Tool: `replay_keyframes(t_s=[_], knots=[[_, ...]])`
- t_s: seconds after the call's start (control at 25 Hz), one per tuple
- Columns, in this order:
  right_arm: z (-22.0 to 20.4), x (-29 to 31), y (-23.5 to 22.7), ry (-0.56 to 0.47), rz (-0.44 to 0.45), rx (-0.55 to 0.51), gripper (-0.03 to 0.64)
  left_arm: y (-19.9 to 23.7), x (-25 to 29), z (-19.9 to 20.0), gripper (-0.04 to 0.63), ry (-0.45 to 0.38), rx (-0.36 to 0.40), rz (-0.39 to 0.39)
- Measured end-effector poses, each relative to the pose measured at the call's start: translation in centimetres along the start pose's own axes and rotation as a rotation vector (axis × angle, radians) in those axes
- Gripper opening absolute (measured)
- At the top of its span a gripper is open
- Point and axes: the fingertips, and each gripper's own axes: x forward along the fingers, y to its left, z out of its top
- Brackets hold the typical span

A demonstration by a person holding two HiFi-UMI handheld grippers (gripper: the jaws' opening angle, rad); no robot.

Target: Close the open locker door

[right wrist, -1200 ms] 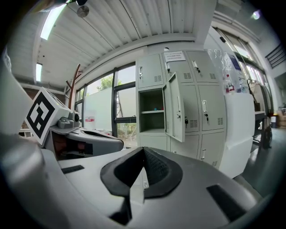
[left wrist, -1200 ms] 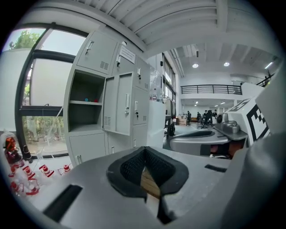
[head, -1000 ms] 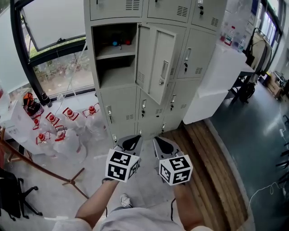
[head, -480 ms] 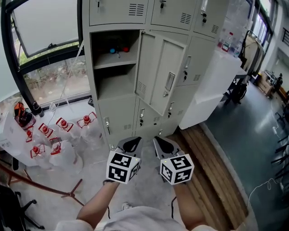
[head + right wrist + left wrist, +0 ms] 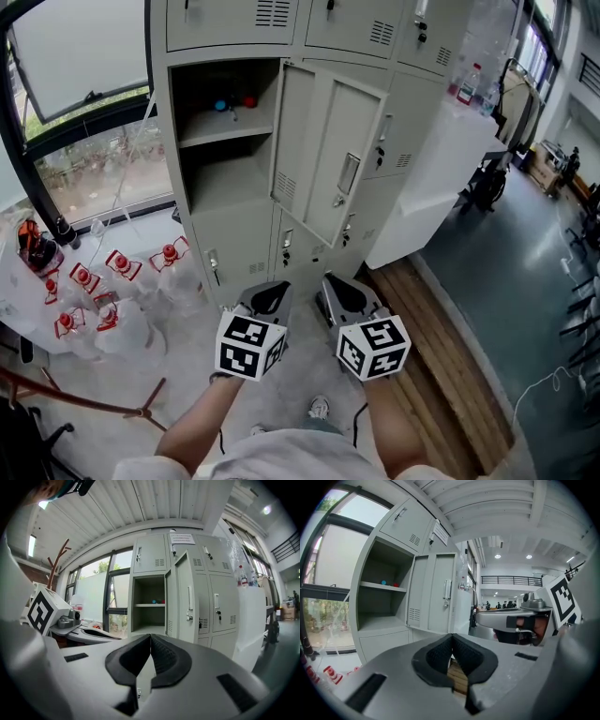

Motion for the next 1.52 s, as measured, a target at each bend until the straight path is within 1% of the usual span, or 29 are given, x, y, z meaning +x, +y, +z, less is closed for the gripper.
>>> replay_keyframes(t_s=[0.08, 0.36, 0.56, 0.76, 1.04, 1.12, 1.2, 1.52], knots=[[0.3, 0.4, -1.1, -0.015, 0.005, -0.002, 0.005, 0.0, 0.9, 0.2, 0.006, -0.001, 0.007, 0.007], [1.6, 2.4, -5.9, -0.074, 0.057, 0.0, 0.005, 0.2, 5.1, 2.0, 0.006, -0.019, 0.023, 0.071], [2.9, 3.8, -9.1, -0.116, 0.103, -0.002, 0.006, 0.1, 8.5, 3.9, 0.006, -0.027, 0.034, 0.107], [3.6, 4.8, -12.0, -0.138, 0.161, 0.005, 0.006, -0.2, 11.3, 4.9, 0.006, -0.023, 0.042, 0.14], [5.4, 6.0, -14.1, -0.177, 0.258, 0.0, 0.008, 0.4, 13.7, 5.5, 0.006, -0.014, 0.033, 0.214], [5.8, 6.4, -14.3, -0.181, 0.291, -0.005, 0.021, 0.6, 14.0, 5.8, 0.006, -0.017, 0.029, 0.237], [6.1, 6.7, -14.5, -0.182, 0.32, -0.009, 0.055, 0.8, 14.3, 5.9, 0.006, -0.018, 0.023, 0.258], [7.2, 8.1, -15.6, -0.203, 0.421, -0.013, 0.063, 1.4, 14.7, 5.5, 0.006, -0.002, 0.005, 0.34]])
